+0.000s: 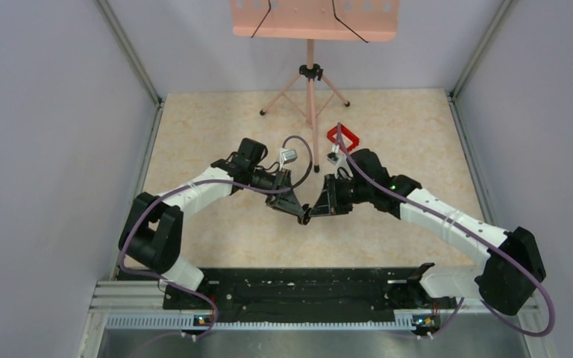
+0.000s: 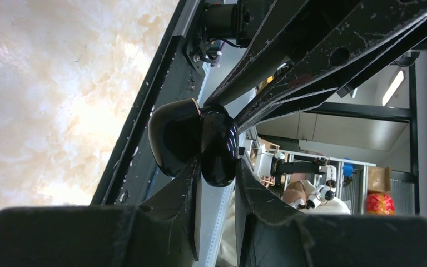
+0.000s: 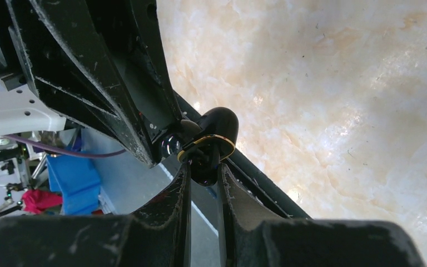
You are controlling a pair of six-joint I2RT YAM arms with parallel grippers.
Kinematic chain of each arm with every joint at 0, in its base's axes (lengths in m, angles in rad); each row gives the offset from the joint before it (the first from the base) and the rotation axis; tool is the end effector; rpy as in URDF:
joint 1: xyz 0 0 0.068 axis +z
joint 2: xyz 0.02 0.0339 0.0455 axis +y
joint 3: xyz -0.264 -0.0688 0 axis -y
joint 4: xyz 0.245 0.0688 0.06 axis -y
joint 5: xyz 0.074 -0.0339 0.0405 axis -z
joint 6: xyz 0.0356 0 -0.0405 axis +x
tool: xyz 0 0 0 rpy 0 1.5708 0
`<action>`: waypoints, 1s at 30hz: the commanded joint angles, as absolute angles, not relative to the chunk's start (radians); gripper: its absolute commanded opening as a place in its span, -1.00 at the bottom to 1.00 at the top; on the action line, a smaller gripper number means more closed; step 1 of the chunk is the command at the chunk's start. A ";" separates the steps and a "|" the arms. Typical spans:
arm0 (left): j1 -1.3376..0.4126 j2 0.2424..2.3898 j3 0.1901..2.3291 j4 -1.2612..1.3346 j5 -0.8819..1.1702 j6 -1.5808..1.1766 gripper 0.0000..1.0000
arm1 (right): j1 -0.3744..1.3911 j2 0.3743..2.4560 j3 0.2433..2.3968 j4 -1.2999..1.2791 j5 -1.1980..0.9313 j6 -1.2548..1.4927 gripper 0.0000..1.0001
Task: Insert the wireless bluetooth earbuds into the charging case
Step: Insert the right earbud into the right side groove of the charging case.
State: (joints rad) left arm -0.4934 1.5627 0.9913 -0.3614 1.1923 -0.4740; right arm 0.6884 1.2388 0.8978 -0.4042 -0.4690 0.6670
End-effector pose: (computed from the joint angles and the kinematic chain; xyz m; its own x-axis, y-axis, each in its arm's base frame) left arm 0.2559 -0.1752 0.2255 -0.9318 0.3096 -0.1892 0.2665 0.2300 -0.9360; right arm 0.1926 0.1793 0.2660 -0.9207 -0.0429 -0.3878 -0.3228 0.6419 0.6955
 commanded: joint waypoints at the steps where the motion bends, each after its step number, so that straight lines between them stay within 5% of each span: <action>1: -0.504 1.562 1.038 -0.427 1.299 -0.482 -1.00 | 0.704 1.187 0.972 -0.407 -0.382 0.594 -0.73; 14: -0.508 1.569 1.057 -0.499 1.304 -0.436 -1.00 | 0.806 1.246 1.121 -0.584 -0.305 0.374 -0.76; 30: -0.522 1.574 1.099 -0.501 1.292 -0.500 -1.00 | 0.921 1.275 1.188 -0.568 -0.113 0.442 -0.73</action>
State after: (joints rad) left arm -0.5007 1.5799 1.0412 -0.4961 1.2545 -0.4774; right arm 0.8906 1.2858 1.1164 -0.6739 -0.2047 0.4065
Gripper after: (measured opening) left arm 0.263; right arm 0.158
